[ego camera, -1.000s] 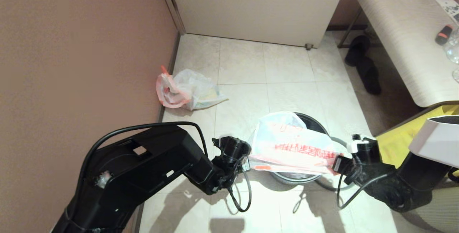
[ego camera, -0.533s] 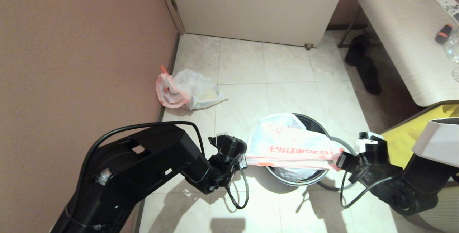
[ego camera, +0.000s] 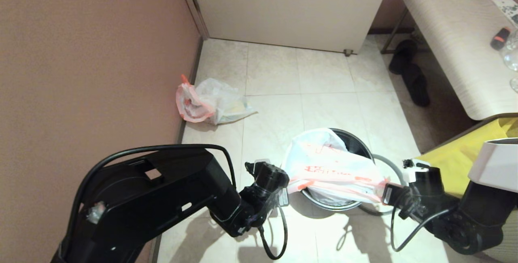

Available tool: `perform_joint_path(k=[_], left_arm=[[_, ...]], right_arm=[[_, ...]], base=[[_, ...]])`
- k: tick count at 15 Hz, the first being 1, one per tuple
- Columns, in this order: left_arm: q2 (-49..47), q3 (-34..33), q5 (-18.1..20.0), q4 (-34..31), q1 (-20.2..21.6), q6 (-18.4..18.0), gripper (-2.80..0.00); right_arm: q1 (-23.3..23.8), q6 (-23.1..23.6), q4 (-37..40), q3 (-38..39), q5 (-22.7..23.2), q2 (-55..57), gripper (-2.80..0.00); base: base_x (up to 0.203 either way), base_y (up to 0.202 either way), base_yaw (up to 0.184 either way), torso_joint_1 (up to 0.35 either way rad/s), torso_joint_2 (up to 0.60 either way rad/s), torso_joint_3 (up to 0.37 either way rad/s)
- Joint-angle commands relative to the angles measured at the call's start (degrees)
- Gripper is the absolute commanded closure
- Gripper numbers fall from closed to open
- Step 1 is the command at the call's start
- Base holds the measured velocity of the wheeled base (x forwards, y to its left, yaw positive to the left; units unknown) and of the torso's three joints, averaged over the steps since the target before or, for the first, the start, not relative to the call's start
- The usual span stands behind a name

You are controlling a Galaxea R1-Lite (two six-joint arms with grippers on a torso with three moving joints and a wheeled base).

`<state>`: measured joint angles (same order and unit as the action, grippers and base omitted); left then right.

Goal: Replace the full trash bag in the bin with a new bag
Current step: Put the new garbage bag on the trash can

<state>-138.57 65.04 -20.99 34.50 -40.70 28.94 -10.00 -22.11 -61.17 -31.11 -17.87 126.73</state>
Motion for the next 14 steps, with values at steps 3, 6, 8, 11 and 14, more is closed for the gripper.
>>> perform_joint_path(k=[3, 6, 8, 11, 14], left_arm=[[-2.1, -2.6, -0.2, 0.2, 0.0, -1.4, 0.00], [-4.7, -2.3, -0.4, 0.4, 1.3, -4.3, 0.00], [-5.8, 1.2, -2.2, 0.5, 3.0, -4.4, 0.00], [-6.1, 5.4, -6.1, 5.3, 4.6, -2.1, 0.00], [-5.9, 6.9, -7.4, 9.4, 4.1, -2.0, 0.00]], right_arm=[[-0.1, 2.8, -0.4, 0.2, -0.1, 4.8, 0.00], [0.1, 3.8, -0.5, -0.4, -0.4, 7.1, 0.00], [0.5, 3.6, -1.5, -1.8, -1.3, 7.5, 0.00], [0.9, 3.4, -12.4, -1.4, -3.1, 7.5, 0.00], [0.9, 3.4, -20.5, -0.4, -4.8, 7.3, 0.00]], base=[[0.000, 0.000, 0.000, 0.000, 0.00, 0.000], [0.000, 0.000, 0.000, 0.000, 0.00, 0.000], [0.000, 0.000, 0.000, 0.000, 0.00, 0.000], [0.000, 0.000, 0.000, 0.000, 0.00, 0.000], [0.000, 0.000, 0.000, 0.000, 0.00, 0.000]])
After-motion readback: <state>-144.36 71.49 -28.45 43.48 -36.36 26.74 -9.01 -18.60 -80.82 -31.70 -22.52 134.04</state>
